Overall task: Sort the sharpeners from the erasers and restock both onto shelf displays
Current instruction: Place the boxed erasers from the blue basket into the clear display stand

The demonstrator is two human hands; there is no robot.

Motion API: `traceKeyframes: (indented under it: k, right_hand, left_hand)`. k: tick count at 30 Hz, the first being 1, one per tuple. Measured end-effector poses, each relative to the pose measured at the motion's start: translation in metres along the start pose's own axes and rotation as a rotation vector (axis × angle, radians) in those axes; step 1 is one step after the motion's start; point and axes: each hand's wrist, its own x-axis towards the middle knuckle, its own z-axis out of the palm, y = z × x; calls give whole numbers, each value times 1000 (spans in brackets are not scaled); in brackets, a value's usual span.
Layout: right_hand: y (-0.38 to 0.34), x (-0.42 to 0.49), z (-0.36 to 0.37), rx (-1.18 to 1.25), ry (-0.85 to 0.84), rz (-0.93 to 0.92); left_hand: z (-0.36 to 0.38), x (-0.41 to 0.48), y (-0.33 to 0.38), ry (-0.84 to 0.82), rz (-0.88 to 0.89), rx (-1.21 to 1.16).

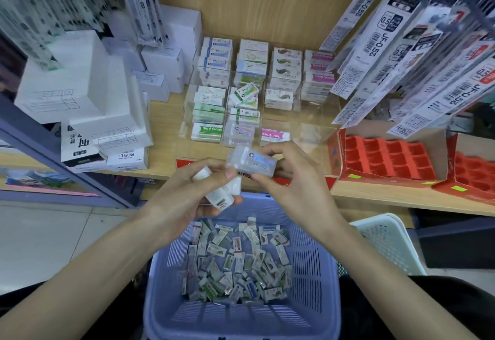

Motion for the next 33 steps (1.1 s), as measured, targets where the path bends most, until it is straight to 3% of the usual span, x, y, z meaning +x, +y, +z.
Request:
traceKeyframes:
  k: [3, 10, 14, 21, 25, 27, 29, 33]
  right_hand:
    - [12, 20, 4, -110, 39, 90]
    - [25, 57, 27, -584, -41, -49]
    - [30, 67, 32, -674, -46, -91]
    - [28, 79, 27, -855, -222, -199]
    - [32, 73, 20, -722, -194, -137]
    - [23, 65, 14, -456, -178, 24]
    - [9, 58, 8, -235, -304, 247]
    - [-11, 64, 5, -449, -573, 317]
  left_hand:
    - [-15, 4, 5, 86, 27, 16]
    - [-38, 11, 12, 161, 28, -61]
    - [-38, 13, 15, 161, 53, -70]
    - [-38, 13, 16, 143, 66, -77]
    - [-35, 13, 17, 133, 73, -81]
    - [-35, 13, 18, 138, 76, -88]
    - [-35, 12, 18, 143, 83, -97]
    - [-34, 11, 20, 132, 90, -92]
